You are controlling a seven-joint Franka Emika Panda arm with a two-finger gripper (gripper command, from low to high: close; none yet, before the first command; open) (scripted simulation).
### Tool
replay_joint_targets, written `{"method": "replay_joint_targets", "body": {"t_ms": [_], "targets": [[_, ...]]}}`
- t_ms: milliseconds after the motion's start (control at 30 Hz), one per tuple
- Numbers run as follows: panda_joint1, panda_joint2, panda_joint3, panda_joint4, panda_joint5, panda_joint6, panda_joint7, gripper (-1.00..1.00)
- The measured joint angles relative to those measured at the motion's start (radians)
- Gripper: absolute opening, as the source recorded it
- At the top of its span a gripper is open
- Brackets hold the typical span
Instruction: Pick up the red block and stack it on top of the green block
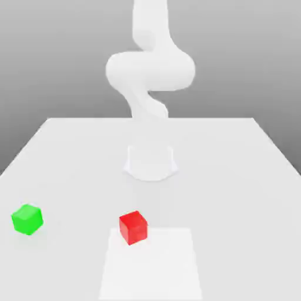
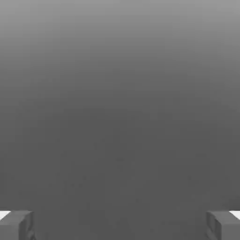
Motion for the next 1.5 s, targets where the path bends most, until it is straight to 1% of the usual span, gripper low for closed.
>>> {"method": "replay_joint_targets", "body": {"t_ms": [300, 500, 567, 633, 700, 767, 800, 1033, 1133, 1200, 1300, 1367, 1500], "targets": [[0.023, 0.262, -0.08, -0.282, -0.076, 0.21, -0.222, 0.0], [0.042, 0.46, -0.163, -0.491, -0.086, 0.368, -0.425, 0.0], [0.056, 0.578, -0.19, -0.542, -0.061, 0.458, -0.51, 0.0], [0.07, 0.707, -0.189, -0.558, 0.007, 0.558, -0.593, 0.0], [0.054, 0.795, -0.156, -0.554, 0.084, 0.629, -0.655, 0.0], [-0.003, 0.87, -0.086, -0.545, 0.141, 0.693, -0.699, 0.0], [-0.026, 0.903, -0.059, -0.54, 0.158, 0.721, -0.713, -1.0], [-0.038, 0.909, -0.048, -0.54, 0.156, 0.724, -0.712, -1.0], [-0.025, 0.823, -0.081, -0.553, 0.079, 0.652, -0.655, -1.0], [-0.034, 0.753, -0.086, -0.563, 0.032, 0.593, -0.622, -1.0], [-0.051, 0.648, -0.082, -0.577, -0.003, 0.502, -0.602, -1.0], [-0.083, 0.636, -0.126, -0.549, -0.005, 0.463, -0.666, -1.0], [-0.174, 0.656, -0.248, -0.465, -0.001, 0.4, -0.852, -1.0]]}}
